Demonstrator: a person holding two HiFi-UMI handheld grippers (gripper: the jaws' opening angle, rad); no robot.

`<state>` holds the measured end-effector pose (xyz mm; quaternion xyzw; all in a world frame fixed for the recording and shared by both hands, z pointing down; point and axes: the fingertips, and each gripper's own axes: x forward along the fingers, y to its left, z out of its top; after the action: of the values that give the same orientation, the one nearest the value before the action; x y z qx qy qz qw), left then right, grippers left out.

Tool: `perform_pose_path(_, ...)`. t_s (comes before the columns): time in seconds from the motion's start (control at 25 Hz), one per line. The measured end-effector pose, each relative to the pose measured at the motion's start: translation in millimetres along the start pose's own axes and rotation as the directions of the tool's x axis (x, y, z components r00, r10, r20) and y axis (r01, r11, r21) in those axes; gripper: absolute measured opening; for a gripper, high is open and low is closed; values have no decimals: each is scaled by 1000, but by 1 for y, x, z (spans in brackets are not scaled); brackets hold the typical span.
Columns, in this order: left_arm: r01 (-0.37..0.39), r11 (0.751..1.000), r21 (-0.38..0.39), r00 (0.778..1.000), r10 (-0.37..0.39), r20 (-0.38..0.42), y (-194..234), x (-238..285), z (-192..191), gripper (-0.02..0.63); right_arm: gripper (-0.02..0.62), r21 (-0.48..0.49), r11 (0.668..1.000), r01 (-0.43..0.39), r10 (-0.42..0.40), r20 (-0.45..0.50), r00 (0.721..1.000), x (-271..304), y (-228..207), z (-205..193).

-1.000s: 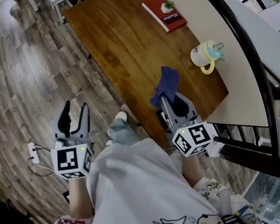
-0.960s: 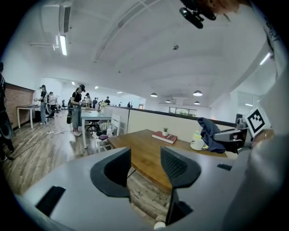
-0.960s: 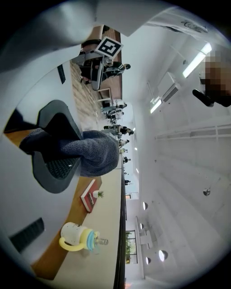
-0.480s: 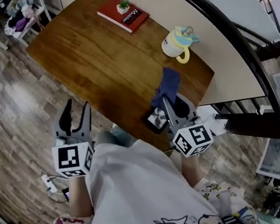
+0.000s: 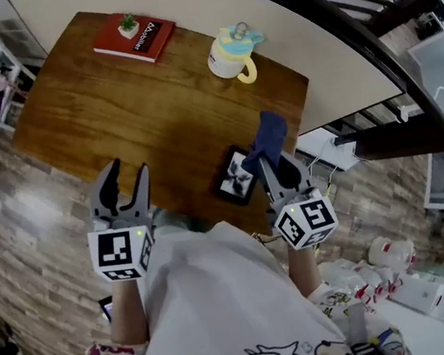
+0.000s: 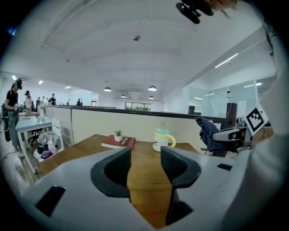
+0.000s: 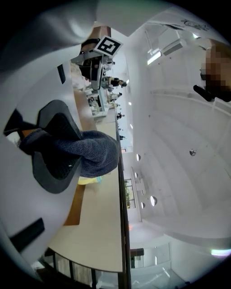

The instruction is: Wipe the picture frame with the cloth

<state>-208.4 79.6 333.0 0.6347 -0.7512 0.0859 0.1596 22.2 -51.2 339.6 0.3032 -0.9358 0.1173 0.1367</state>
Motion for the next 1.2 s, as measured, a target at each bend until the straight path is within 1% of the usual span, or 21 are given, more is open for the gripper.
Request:
perform_pose_path(0.08, 77, 997, 17, 997, -77, -12, -10, 18, 3, 181, 70, 23, 997, 72, -72, -3, 997, -10, -9, -3)
perform_pose_path(0.2, 192, 980, 43, 981, -191, -31, -26, 45, 9, 181, 69, 55, 983, 176, -176, -8, 984, -25, -21, -6)
perform_pose_path(0.36, 281, 958, 65, 959, -278, -49, -45, 71, 13, 181, 69, 76, 964, 255, -255, -14, 967, -34, -36, -8)
perform_pose_path(0.56, 394, 915, 85, 918, -387, -84, -66, 94, 10, 181, 69, 112, 927, 359, -358, -33, 933, -50, -46, -18)
perform_pose_path(0.72, 451, 887, 101, 891, -441, -104, -80, 110, 12, 181, 69, 123, 907, 403, -401, -42, 915, -56, -52, -20)
perform_pose_path(0.96, 493, 863, 106, 868, -481, -124, -98, 123, 11, 181, 70, 144, 894, 424, -421, -52, 906, -59, -59, -26)
perform_pose_path(1.2, 529, 843, 99, 844, -511, -165, -115, 129, -2, 181, 69, 166, 885, 435, -430, -64, 901, -60, -62, -34)
